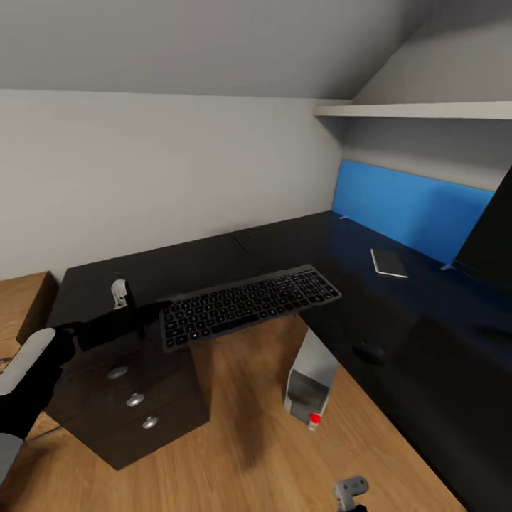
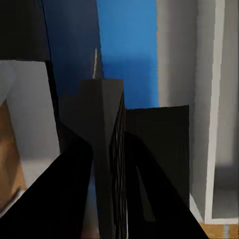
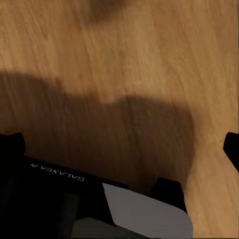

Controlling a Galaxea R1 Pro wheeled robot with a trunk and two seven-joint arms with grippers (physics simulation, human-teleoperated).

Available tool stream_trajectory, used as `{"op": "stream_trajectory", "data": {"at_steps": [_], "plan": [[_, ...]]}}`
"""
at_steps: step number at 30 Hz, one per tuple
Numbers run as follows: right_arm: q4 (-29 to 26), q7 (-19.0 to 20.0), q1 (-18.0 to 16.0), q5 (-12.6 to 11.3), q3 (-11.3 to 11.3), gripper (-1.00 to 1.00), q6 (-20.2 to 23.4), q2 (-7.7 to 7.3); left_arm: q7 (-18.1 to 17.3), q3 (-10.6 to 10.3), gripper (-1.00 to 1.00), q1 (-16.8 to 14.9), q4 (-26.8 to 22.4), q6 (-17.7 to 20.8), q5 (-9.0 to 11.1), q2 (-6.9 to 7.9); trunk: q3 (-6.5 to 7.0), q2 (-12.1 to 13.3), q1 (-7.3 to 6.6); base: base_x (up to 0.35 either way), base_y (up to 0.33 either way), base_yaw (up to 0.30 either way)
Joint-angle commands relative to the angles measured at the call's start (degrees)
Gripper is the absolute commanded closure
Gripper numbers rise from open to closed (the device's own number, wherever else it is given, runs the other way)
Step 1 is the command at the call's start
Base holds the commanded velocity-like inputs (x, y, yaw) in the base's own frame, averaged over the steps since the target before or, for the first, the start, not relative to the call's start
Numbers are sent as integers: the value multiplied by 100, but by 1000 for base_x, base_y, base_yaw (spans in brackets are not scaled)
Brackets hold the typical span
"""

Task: In the bedroom, organize the workspace by keeping the computer under the desk, ensuring the monitor is on the desk, placing the keyboard on the desk next to the monitor, placing the mouse on the desk next to the keyboard, moving the folder from the swivel chair onto the desk next to the mouse, stacking the notebook on top of the folder with the pen on top of the notebook, and positioning the swivel chair next to the desk.

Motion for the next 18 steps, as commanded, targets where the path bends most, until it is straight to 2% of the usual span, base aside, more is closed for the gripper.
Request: {"op": "stream_trajectory", "data": {"at_steps": [1,2,4,5,6,12,18], "plan": [[-4,-51,-6,-56,22,-100,3,-6,9,-3,100,-221,126,8,195,74,13,38,-24,0,0,-292],[-3,-48,-2,-55,22,-100,-4,-6,-2,-338,100,-588,458,8,328,163,29,78,-46,0,0,-292],[-4,-47,0,-55,22,-100,-6,-6,-8,-567,100,-877,678,8,382,203,62,158,-89,0,0,-292],[0,-46,2,-55,22,-100,-9,-6,-13,-768,100,-1135,874,8,429,240,78,198,-111,0,0,-292],[2,-46,3,-55,22,-100,-10,-6,-15,-844,100,-1230,956,8,446,254,94,239,-133,0,0,-292],[18,-44,47,-49,24,-100,-59,-3,-26,-984,100,-1372,1134,8,472,273,188,479,-265,0,0,-289],[22,-49,69,-48,30,-100,-136,9,-27,-949,100,-1336,1013,8,477,276,176,479,-265,0,0,-286]]}}
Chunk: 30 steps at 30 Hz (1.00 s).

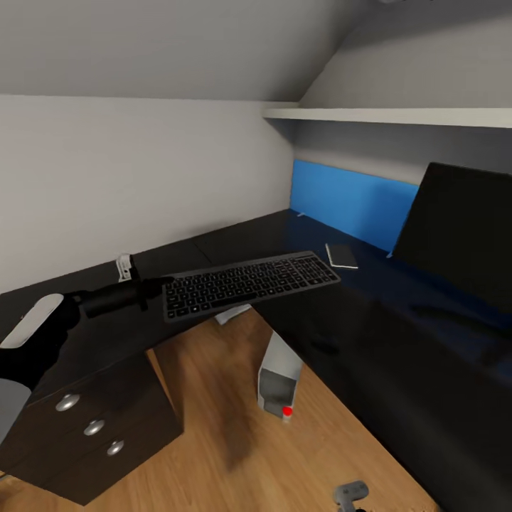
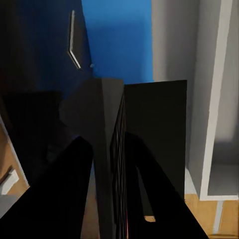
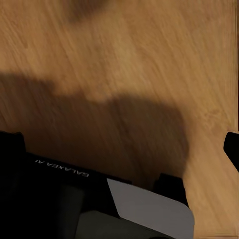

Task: In the bedroom, organize the workspace by keeping the computer under the desk, ensuring the monitor is on the desk, placing the keyboard on the desk next to the monitor, placing the mouse on the desk next to the keyboard, moving the folder from the swivel chair onto the desk next to the mouse, stacking the notebook on top of the folder with the pen on top of the notebook, and positioning the swivel chair next to the desk.

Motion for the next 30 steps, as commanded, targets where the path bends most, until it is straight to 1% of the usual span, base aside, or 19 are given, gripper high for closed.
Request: {"op": "stream_trajectory", "data": {"at_steps": [1,6,8,10,11,12,14,15,17,19,26,30], "plan": [[-8,-57,0,-56,24,-100,7,-5,13,2,100,10,-31,4,67,8,-6,-3,0,0,0,-286],[-12,-70,147,-46,30,-100,-48,7,-7,27,100,25,-67,4,73,11,-7,-3,0,0,23,-287],[-57,-87,386,10,27,-100,-295,-10,-104,44,100,30,-65,4,76,17,-7,-3,0,0,237,-289],[-73,-119,554,45,23,-100,-372,-11,-125,46,100,31,-63,4,76,18,-7,-3,0,0,262,-290],[-59,-175,715,100,20,-100,-455,-10,-139,47,100,31,-66,4,76,18,-7,-3,0,0,226,-291],[-47,-208,779,128,19,-100,-512,-9,-144,46,100,32,-67,4,76,18,-7,-3,0,0,181,-292],[47,-302,916,188,17,-100,-765,-6,-153,24,100,32,-72,4,76,19,-7,-3,0,0,104,-294],[163,-342,969,209,4,-100,-968,13,-156,9,100,32,-78,4,76,19,-8,-3,0,0,59,-295],[294,-372,1014,221,-22,-100,-1175,32,-159,-5,100,32,-101,4,74,19,-8,-3,0,0,39,-293],[367,-387,1037,229,-44,-100,-1275,44,-161,-16,100,36,-139,4,72,19,-8,-3,0,0,20,-273],[390,-463,1059,258,-25,-100,-1368,55,-163,-34,100,40,-239,4,68,19,11,-3,0,0,6,-262],[391,-798,1061,266,-6,-100,-1421,37,-163,-37,100,41,-282,4,68,19,40,-3,0,0,1,-201]]}}
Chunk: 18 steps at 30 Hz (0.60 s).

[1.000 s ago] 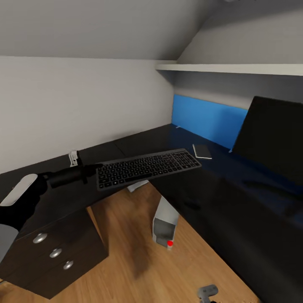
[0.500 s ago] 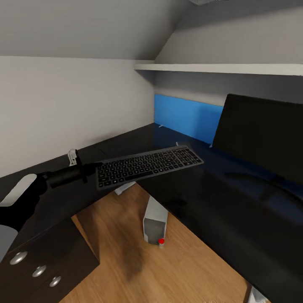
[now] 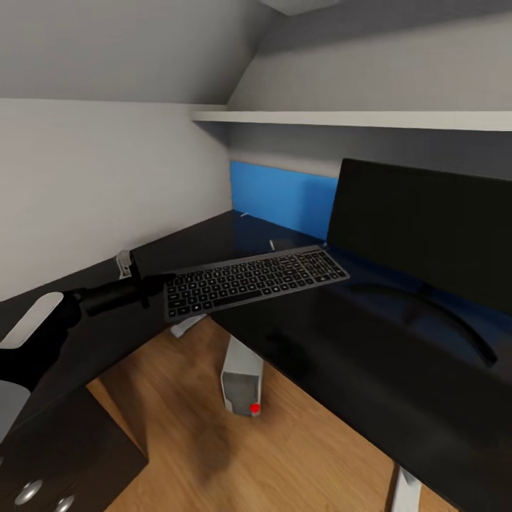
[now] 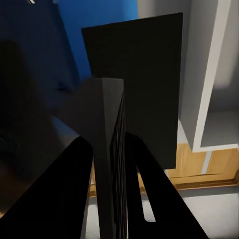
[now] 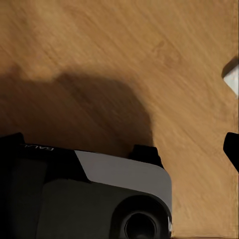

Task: In the bedroom, organize the workspace by keeping the computer under the desk, ensuring the monitor is on the desk, placing the keyboard on the desk next to the monitor, placing the mouse on the desk next to the keyboard, moving the folder from the swivel chair onto the desk next to the mouse, stacking the notebook on top of the folder with the pen on top of the notebook, and positioning the swivel chair next to the desk.

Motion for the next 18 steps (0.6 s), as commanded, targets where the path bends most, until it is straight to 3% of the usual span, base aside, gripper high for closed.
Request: {"op": "stream_trajectory", "data": {"at_steps": [1,6,11,14,16,18], "plan": [[5,-137,-2,-54,21,-100,-2,-9,-3,-12,100,-4,-14,4,43,6,4,-3,0,0,0,-181],[39,-234,-2,-53,27,-100,-24,-20,-5,-17,100,-2,-28,4,47,6,46,-3,0,0,0,-177],[44,-280,-2,-51,32,-100,-30,-36,-4,-28,100,101,-31,4,33,232,91,-3,0,0,0,-146],[49,-252,8,-52,30,-100,-32,-72,-5,-479,100,84,29,4,35,340,118,-3,0,0,0,-135],[51,-239,12,-57,33,-100,-41,-189,-37,-566,100,79,69,4,36,387,136,-3,0,0,0,-137],[52,-213,20,-66,39,-100,-48,-284,-291,-691,100,97,62,4,34,424,154,-3,0,0,0,-135]]}}
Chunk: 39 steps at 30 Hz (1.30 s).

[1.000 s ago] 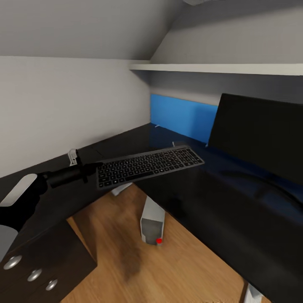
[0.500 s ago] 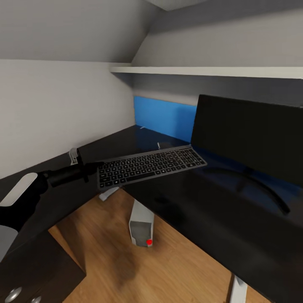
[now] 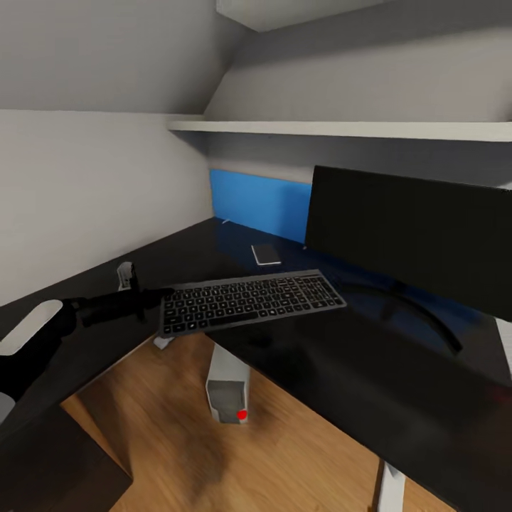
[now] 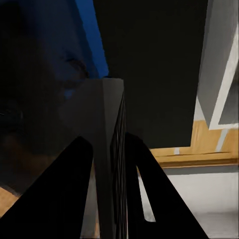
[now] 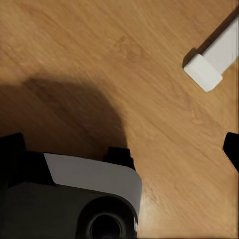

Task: In the bedroom, organize the workspace by keeping the computer under the desk, ensuring the monitor is on the desk, placing the keyboard on the desk next to the monitor, placing the mouse on the desk next to the keyboard, moving the folder from the swivel chair onto the desk next to the mouse, stacking the notebook on top of the folder with the pen on top of the notebook, and positioning the swivel chair next to the desk.

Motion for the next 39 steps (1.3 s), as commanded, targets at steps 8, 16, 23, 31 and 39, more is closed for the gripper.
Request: {"op": "stream_trajectory", "data": {"at_steps": [8,16,23,31,39], "plan": [[-12,-31,2,-51,22,-100,23,-43,-2129,-564,100,62,33,2,-209,207,68,-3,0,0,0,-128],[-6,-31,2,-62,22,-100,28,-66,-2645,-783,100,108,-317,2,-828,151,141,-3,0,0,0,-110],[258,-15,3,-58,22,-100,19,-64,-2872,-840,100,246,-529,2,-888,72,207,-3,0,0,0,-86],[356,-13,2,-57,11,-100,-223,-87,-2650,-824,100,283,-522,2,-980,-159,281,-3,0,0,0,-83],[1310,1054,-52,-60,-66,-100,-730,-123,-2225,-706,100,290,-264,-404,-2223,-810,298,-3,0,0,0,-24]]}}
